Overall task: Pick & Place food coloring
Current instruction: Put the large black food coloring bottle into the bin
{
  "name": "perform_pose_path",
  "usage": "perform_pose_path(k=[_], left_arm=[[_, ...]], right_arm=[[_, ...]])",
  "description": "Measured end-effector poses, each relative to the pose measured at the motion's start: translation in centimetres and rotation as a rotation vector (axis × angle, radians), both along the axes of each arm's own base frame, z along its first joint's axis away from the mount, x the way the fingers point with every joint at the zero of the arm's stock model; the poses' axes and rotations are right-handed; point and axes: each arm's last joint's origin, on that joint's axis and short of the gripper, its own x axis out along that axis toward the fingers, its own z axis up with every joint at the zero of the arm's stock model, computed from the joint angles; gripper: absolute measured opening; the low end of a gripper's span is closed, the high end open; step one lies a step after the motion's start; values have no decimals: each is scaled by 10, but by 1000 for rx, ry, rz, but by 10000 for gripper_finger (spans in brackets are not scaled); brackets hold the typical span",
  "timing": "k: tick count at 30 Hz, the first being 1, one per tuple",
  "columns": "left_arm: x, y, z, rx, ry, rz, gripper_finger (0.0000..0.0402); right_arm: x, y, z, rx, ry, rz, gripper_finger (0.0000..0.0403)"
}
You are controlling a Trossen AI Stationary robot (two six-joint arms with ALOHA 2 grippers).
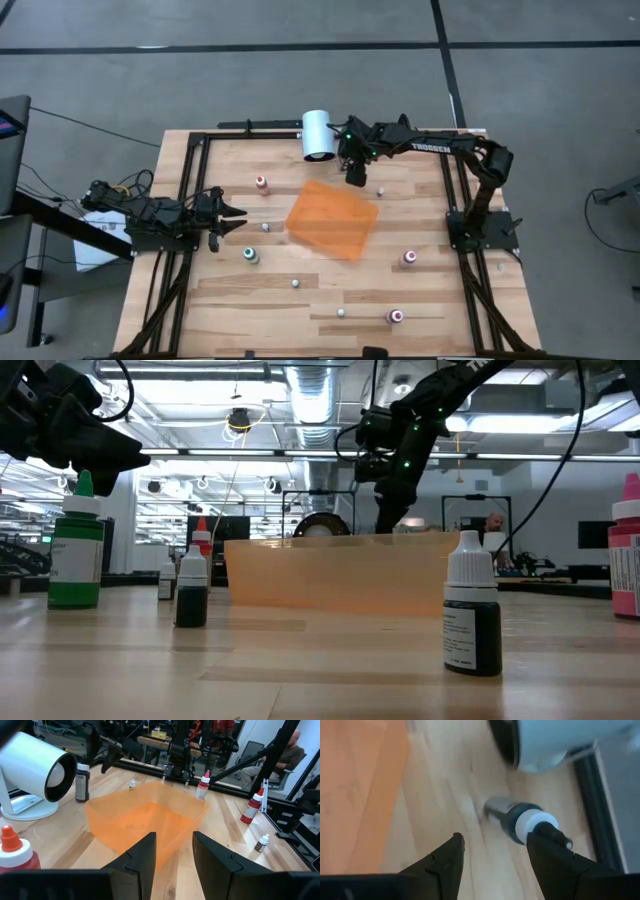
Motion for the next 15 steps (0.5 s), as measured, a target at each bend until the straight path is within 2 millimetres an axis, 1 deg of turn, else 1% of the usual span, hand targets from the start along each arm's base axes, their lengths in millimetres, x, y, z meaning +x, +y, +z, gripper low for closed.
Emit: perform_pose_path(k=[5, 8, 15], left_arm=[[0, 0, 0, 0, 0, 1, 119], [0, 0, 0, 7, 2, 0, 119], [0, 0, 0, 9, 2, 2, 119]], right_arm=[[-6, 10, -4, 50, 75, 16, 212], [-3, 13, 0, 41, 55, 30, 212], [-3, 14, 0, 44, 58, 31, 212]])
